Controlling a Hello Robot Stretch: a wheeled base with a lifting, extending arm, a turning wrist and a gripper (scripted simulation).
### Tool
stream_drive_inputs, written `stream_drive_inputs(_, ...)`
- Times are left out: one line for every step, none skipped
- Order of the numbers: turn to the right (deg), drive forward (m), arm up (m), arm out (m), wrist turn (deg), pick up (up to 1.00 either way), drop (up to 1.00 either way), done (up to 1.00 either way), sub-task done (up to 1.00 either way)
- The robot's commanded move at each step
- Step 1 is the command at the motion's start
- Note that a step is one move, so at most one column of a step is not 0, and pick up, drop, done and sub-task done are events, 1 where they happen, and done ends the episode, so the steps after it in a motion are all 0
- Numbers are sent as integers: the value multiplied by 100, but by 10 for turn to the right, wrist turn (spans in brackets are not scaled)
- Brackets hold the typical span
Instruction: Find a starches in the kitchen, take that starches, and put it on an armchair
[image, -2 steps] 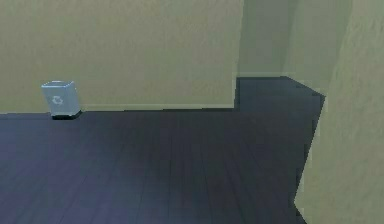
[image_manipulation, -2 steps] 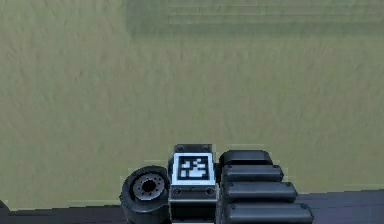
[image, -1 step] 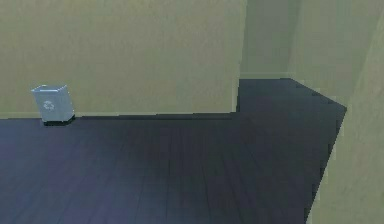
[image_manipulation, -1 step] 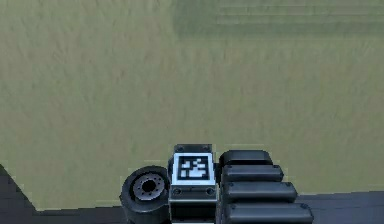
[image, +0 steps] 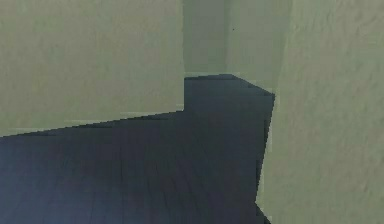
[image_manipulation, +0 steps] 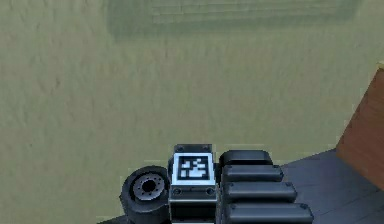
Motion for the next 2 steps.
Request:
stream_drive_inputs(0, 100, 0, 0, 0, 0, 0, 0, 0)
stream_drive_inputs(0, 35, 0, 0, 0, 0, 0, 0, 0)
